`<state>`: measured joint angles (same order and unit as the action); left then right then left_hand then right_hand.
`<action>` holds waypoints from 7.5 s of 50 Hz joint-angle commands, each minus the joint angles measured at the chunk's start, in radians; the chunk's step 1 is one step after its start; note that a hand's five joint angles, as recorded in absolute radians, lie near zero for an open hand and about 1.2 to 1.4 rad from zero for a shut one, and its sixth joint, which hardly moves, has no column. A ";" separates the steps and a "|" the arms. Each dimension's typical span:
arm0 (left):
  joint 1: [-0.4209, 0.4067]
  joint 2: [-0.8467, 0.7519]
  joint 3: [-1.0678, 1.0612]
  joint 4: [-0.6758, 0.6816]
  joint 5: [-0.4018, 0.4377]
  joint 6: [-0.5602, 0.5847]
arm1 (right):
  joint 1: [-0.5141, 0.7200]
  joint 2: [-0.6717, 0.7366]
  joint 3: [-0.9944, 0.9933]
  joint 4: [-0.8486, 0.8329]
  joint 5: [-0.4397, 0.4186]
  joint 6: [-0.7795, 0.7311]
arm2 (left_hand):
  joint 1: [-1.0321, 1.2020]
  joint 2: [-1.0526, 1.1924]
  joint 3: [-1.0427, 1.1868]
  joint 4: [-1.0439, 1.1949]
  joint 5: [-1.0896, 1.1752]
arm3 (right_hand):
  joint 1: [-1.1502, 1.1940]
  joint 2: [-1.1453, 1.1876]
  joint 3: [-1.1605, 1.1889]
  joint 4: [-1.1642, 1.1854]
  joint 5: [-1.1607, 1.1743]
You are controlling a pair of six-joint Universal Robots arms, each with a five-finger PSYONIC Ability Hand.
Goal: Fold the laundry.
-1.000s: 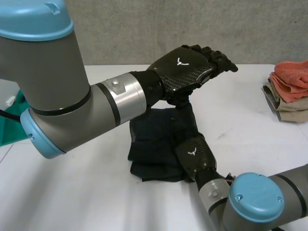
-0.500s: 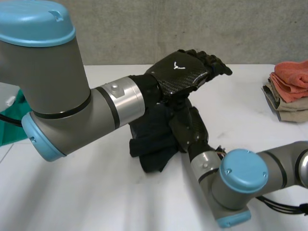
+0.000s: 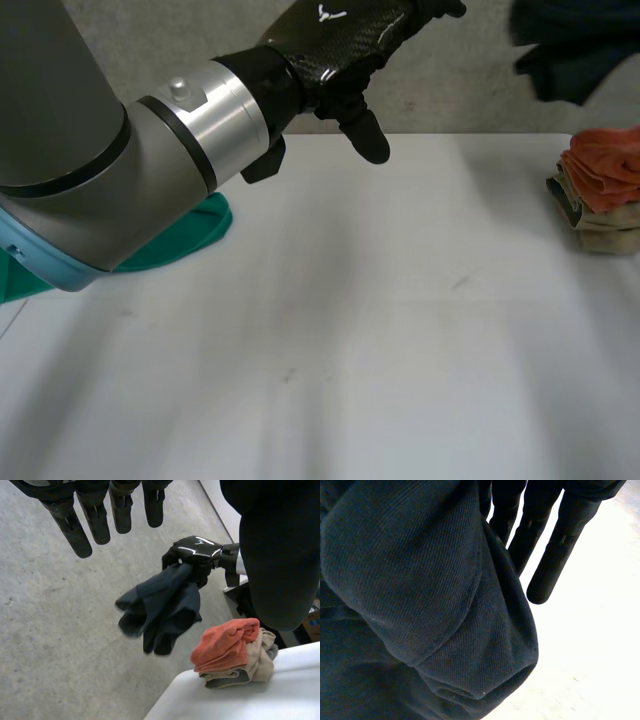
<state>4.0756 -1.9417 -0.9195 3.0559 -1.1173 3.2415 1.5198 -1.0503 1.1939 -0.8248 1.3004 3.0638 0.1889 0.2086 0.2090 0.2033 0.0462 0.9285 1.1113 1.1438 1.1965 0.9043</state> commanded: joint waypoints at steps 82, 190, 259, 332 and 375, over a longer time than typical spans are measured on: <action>0.620 -0.439 -0.079 0.219 -0.230 0.744 | 0.338 -0.281 0.705 0.406 -0.044 -0.599 | 0.042 0.022 0.022 0.028 0.010 | -0.754 -0.937 -0.969 -1.022 -0.904; 0.108 0.118 -0.147 0.386 -0.363 0.029 | 0.255 -0.319 0.705 0.405 0.040 -0.382 | 1.207 1.188 1.187 1.193 1.176 | -0.754 -0.937 -0.969 -1.022 -0.904; 0.352 -0.542 -0.150 0.101 0.002 0.549 | 0.804 0.128 0.357 0.497 0.304 -0.336 | 1.037 1.017 1.017 1.022 1.005 | 0.246 0.063 0.031 -0.022 0.096; 0.106 0.066 -0.584 0.351 -0.288 0.297 | 0.287 -0.142 0.613 0.650 0.089 -0.477 | 1.207 1.188 1.187 1.193 1.176 | -0.330 -0.513 -0.545 -0.598 -0.480; 0.118 0.064 -0.599 0.349 -0.288 0.296 | 0.263 0.055 0.455 0.423 0.143 -0.473 | 1.207 1.188 1.187 1.193 1.176 | -0.115 -0.298 -0.331 -0.383 -0.266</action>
<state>4.1952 -1.8776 -1.5187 3.4054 -1.4042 3.5362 1.7979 -0.9826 1.6598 -0.3803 1.4014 2.5749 1.1311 1.1961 1.1917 1.2013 0.9784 0.7064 0.7065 0.7101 0.7052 0.5270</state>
